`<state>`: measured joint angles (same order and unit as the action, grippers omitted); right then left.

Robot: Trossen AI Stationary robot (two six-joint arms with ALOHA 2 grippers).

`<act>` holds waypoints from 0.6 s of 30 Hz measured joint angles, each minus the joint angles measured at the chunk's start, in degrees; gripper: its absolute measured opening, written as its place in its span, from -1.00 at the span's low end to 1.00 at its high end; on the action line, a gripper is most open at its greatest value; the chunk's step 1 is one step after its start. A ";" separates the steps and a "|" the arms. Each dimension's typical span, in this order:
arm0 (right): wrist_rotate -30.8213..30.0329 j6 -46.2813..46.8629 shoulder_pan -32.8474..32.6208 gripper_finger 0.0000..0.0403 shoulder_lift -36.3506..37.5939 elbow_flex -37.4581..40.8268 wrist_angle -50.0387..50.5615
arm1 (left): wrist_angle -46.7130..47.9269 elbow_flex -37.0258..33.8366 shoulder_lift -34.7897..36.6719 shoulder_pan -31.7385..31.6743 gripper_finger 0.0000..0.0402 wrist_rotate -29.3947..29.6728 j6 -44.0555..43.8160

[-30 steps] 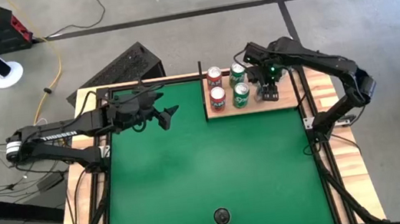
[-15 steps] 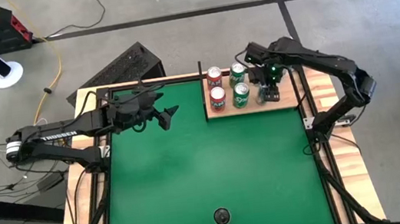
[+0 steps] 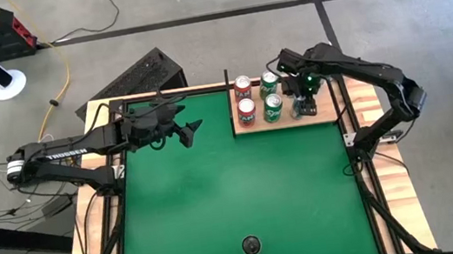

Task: Place canned beverage on shelf
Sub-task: Put the blue soda can on the shelf aligned with the other blue soda can

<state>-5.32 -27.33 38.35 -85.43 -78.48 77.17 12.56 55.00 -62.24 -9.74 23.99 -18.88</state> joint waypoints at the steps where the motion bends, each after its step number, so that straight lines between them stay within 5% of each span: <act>1: -0.12 0.03 0.00 0.48 -0.01 0.00 -0.06 | 0.00 0.00 0.02 0.00 0.91 0.00 0.10; 8: -2.09 0.34 -0.06 0.71 -0.13 0.11 -0.38 | -0.02 0.00 0.02 0.00 0.91 0.00 0.16; 18: -5.14 1.22 -0.48 0.75 -0.02 -0.30 0.21 | -0.02 0.00 0.02 0.00 0.91 -0.04 0.64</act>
<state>-10.47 -26.11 37.87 -85.45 -78.78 77.38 12.53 55.00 -62.22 -9.74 23.95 -18.23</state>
